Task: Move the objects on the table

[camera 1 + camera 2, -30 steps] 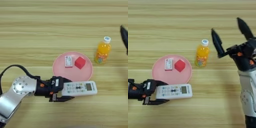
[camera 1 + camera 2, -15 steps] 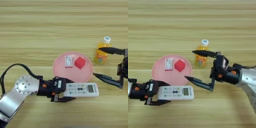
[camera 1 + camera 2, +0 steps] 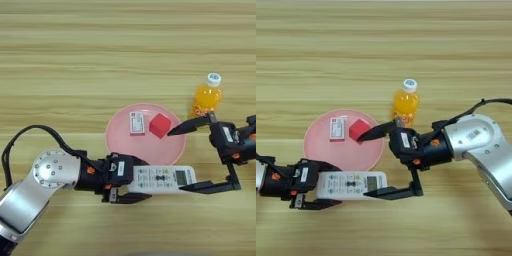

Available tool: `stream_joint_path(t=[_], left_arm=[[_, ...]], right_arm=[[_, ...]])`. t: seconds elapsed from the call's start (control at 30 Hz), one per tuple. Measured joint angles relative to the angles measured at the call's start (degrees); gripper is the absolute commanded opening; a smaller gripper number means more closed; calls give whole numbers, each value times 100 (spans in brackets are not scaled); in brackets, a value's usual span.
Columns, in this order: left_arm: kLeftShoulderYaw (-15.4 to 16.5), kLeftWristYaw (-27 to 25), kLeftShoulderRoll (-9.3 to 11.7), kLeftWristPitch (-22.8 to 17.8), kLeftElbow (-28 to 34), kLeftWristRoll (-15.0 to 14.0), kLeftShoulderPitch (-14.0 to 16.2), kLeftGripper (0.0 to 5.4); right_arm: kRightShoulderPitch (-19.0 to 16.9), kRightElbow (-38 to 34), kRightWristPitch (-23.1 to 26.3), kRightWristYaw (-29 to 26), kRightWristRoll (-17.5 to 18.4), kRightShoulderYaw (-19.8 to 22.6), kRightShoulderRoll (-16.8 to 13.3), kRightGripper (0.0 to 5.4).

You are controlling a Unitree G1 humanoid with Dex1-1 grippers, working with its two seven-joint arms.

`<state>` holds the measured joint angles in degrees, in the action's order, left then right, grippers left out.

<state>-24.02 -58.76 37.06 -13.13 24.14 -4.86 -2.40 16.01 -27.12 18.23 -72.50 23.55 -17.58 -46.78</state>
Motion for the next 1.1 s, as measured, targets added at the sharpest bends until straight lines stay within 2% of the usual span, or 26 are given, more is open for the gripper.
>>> stream_joint_path(t=[0.27, 0.57, 0.7, 0.87, 1.1], left_arm=[[-3, 23, -48, -6, 11, -2, -34, 285], [-56, 90, -176, -16, 22, -4, -134, 285], [-57, 110, -211, -14, 21, -3, -180, 285], [-70, 118, -233, -14, 20, -3, -192, 285], [-73, 123, -247, -14, 21, -2, -199, 285]], right_arm=[[114, -26, 117, -159, -437, -412, -33, 540], [-349, 89, -136, 183, -1186, -698, -15, 540], [-373, 269, -161, 376, -1517, -778, 28, 540], [-426, 334, -250, 468, -1677, -883, 96, 540], [-424, 433, -245, 603, -1746, -895, 303, 458]])
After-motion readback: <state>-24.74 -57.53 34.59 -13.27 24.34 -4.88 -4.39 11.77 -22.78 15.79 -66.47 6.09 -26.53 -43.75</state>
